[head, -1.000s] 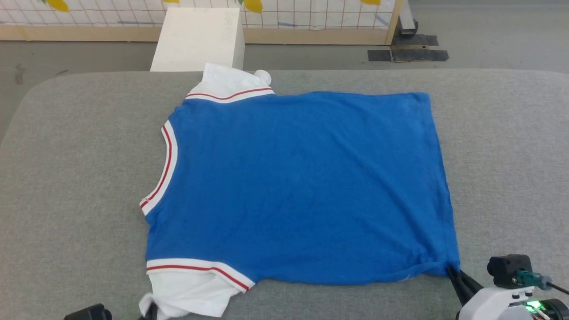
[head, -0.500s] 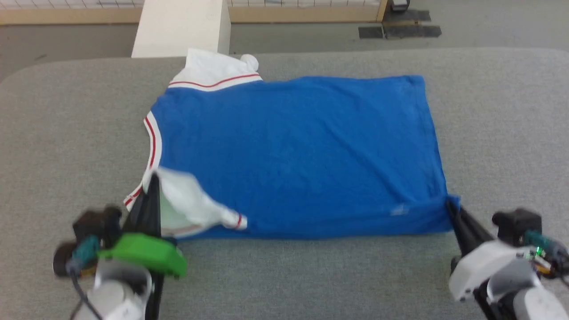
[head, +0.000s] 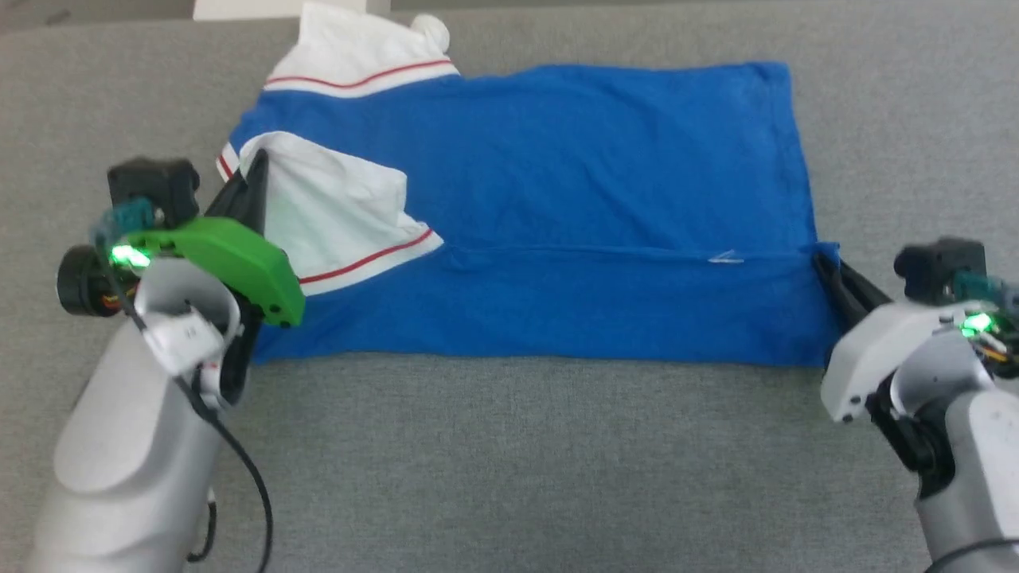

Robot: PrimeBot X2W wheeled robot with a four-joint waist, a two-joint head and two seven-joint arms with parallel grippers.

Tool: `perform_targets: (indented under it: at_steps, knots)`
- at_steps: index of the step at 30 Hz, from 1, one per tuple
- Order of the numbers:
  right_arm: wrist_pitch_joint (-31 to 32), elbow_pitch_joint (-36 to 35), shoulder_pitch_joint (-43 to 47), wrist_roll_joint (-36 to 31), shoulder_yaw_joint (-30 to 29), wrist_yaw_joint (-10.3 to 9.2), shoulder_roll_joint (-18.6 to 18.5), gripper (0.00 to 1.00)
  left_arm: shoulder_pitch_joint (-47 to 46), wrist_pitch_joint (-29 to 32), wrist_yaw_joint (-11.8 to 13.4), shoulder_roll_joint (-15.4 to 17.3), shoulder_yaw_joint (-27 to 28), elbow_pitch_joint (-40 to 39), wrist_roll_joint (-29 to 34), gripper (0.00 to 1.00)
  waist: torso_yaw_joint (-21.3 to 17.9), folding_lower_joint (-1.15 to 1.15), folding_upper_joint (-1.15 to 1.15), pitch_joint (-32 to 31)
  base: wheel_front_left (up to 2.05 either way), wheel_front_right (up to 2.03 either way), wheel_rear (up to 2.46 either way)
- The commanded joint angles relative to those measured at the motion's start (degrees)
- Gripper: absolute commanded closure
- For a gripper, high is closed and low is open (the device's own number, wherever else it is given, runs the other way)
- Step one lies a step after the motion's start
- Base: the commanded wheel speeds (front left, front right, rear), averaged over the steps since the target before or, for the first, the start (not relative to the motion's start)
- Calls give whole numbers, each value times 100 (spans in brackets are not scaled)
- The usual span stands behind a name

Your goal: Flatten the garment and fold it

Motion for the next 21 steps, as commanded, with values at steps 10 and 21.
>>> perform_targets:
  at_steps: [10, 21]
  knots:
    - [1687, 635, -934, 700, 265, -9, -208, 100, -253, 2290, -116, 202, -13, 859, -880, 100, -76, 0, 0, 607, 0, 0, 0]
    - [1217, 246, -553, 831, -205, -9, 18, 0, 294, 620, 104, 96, 264, 309, -577, 0, 35, 0, 0, 72, 0, 0, 0]
